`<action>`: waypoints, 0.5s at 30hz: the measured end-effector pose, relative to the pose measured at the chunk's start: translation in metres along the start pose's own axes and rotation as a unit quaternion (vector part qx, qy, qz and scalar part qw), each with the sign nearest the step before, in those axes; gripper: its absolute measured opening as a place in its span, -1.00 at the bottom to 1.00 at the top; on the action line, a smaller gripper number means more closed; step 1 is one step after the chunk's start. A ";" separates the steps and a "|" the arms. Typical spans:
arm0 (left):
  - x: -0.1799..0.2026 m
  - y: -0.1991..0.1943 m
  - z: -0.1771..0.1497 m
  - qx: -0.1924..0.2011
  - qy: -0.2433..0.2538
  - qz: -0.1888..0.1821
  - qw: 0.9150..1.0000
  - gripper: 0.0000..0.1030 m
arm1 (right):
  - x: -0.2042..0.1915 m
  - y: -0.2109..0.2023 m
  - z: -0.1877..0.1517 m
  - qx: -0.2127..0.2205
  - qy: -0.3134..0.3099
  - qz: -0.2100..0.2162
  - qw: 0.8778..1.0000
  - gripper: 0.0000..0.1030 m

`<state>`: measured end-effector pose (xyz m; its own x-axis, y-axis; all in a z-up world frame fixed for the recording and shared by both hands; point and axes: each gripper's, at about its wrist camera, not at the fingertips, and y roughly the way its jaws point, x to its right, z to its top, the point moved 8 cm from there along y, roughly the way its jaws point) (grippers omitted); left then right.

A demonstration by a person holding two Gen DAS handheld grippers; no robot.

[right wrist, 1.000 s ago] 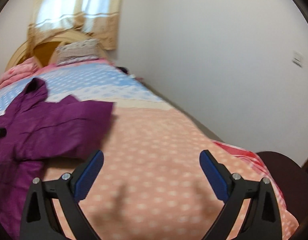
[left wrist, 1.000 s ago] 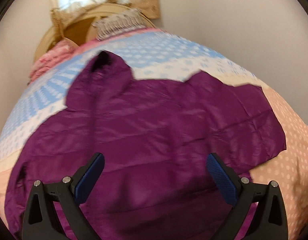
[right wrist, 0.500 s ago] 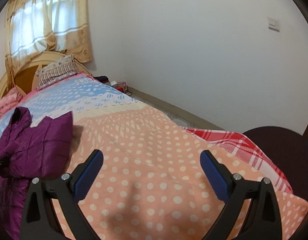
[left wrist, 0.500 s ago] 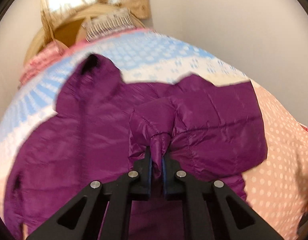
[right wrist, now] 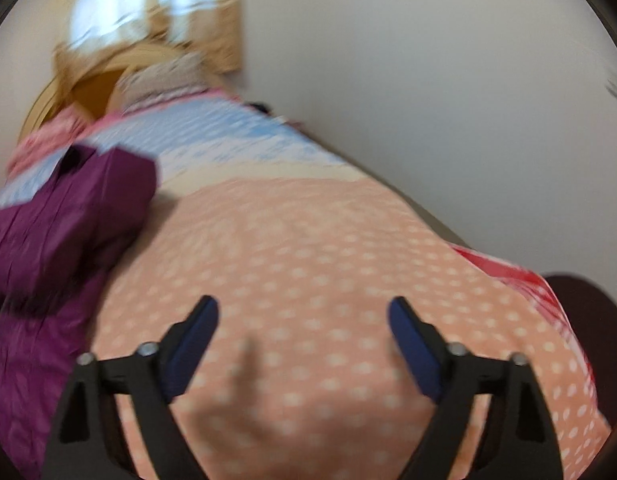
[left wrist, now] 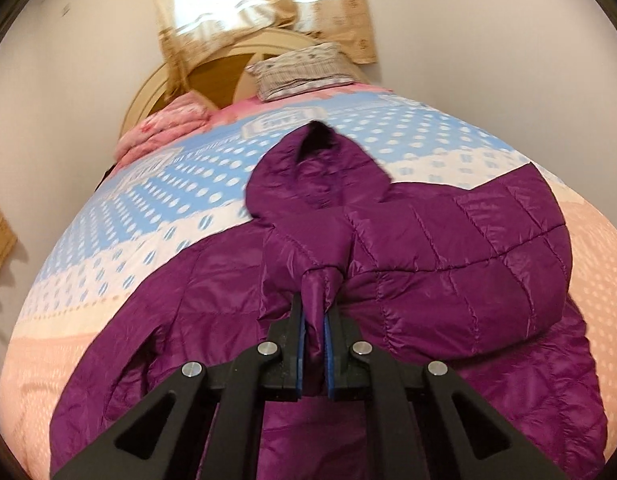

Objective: Fold large clothes

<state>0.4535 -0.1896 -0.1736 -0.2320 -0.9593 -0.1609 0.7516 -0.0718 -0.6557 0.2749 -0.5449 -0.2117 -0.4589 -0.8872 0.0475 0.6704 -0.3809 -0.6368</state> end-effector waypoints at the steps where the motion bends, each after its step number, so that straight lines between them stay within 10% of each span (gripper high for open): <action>1: -0.003 0.003 -0.003 -0.001 -0.004 0.006 1.000 -0.88 | -0.007 0.000 0.003 0.003 -0.010 0.003 1.000 0.59; 11: -0.037 0.046 -0.041 -0.053 -0.036 0.038 0.997 -0.85 | -0.049 0.020 0.013 -0.008 -0.061 0.017 0.998 0.59; 15: -0.037 0.051 -0.049 -0.067 -0.037 0.047 0.996 -0.55 | -0.065 0.027 0.015 -0.016 -0.071 0.022 0.997 0.59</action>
<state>0.4704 -0.1441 -0.2377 -0.1144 -0.9779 -0.1750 0.6779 0.0520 -0.7333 0.3310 -0.5014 -0.2204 -0.3405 -0.9317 0.1262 0.6687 -0.3344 -0.6641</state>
